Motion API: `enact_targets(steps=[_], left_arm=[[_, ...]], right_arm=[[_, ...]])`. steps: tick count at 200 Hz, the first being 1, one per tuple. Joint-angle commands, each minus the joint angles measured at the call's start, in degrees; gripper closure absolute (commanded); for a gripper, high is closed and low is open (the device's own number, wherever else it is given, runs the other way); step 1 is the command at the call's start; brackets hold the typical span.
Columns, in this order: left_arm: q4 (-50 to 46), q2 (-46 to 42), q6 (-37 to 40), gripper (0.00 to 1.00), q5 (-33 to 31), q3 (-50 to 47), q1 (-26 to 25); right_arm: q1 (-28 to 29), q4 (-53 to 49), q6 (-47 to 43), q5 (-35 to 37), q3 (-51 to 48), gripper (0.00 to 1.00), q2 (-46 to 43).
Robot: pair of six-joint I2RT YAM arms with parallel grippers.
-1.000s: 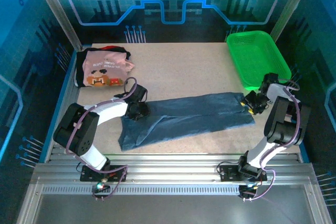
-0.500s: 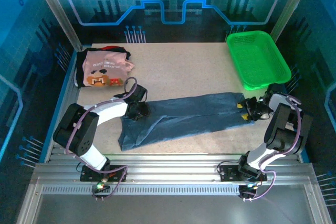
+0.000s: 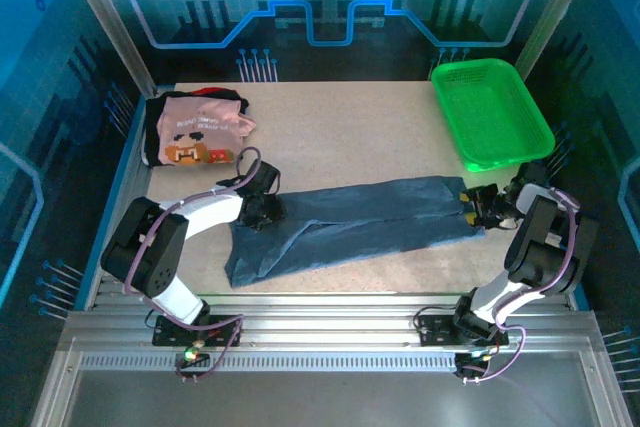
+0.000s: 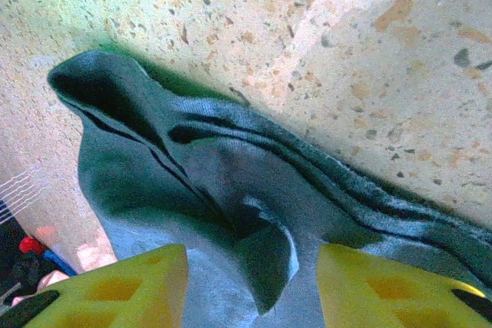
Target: Fold and stack the t-shirts
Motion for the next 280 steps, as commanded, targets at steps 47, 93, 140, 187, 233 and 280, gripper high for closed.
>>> enact_targets(steps=[47,93,140,187,233,280], left_arm=[[-8.8,2.3,1.4,0.5,-2.2,-3.6,1.1],[-8.8,2.6,1.4,0.5,-2.2,-3.4,1.1],[-9.0,2.9,1.5,0.51,-2.3,-3.2,1.1],[-9.5,3.3,1.5,0.51,-2.5,-2.9,1.1],[-10.1,3.5,1.2,0.51,-2.8,-2.6,1.1],[-11.4,4.2,1.0,0.51,-3.4,-2.0,1.1]], right_arm=[[-1.2,-1.4,1.2,-3.2,-0.2,0.55,1.4],[-1.6,-1.9,1.1,-4.4,-0.5,0.57,2.0],[-1.7,-1.4,1.9,-4.6,0.2,0.71,3.4],[-1.8,-3.5,1.8,-3.0,2.8,1.0,3.4],[-1.7,-9.0,-3.2,-0.3,8.5,1.0,3.4],[0.0,-13.1,-10.0,3.0,13.4,1.0,3.7]])
